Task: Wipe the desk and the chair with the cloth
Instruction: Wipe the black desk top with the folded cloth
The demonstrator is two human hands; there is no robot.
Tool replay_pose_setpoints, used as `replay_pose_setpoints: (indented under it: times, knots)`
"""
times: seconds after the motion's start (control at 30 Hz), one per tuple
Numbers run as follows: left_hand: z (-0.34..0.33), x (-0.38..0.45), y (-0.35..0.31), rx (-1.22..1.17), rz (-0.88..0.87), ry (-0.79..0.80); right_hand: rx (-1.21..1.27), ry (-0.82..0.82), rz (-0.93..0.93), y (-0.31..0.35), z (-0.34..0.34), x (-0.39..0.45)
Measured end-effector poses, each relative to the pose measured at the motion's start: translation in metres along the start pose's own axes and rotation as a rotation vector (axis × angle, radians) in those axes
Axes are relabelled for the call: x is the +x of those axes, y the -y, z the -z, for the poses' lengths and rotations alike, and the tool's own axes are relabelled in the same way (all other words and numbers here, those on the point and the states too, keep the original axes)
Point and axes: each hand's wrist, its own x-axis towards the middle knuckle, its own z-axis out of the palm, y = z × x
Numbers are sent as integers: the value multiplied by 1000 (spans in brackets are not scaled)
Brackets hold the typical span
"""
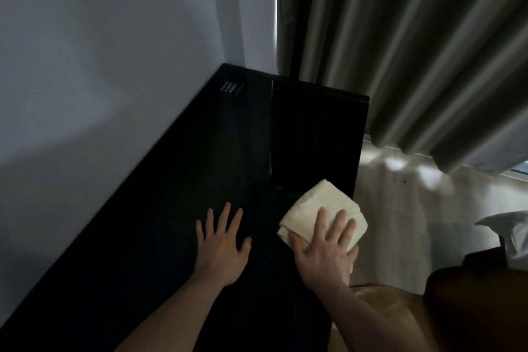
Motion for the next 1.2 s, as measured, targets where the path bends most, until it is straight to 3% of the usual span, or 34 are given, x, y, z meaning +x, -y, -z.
replay_pose_setpoints:
  times: [0.3,0.77,1.0,1.2]
  knots:
    - [-5,62,-6,-12,1,-150,-7,-85,14,-6,31,139]
    - [-9,69,0,-57,34,-141,0,-137,-35,-7,84,319]
    - [-9,68,0,-58,30,-152,6,-93,-36,-8,92,322]
    - [-8,67,-2,-61,28,-161,31,-65,-5,-11,77,268]
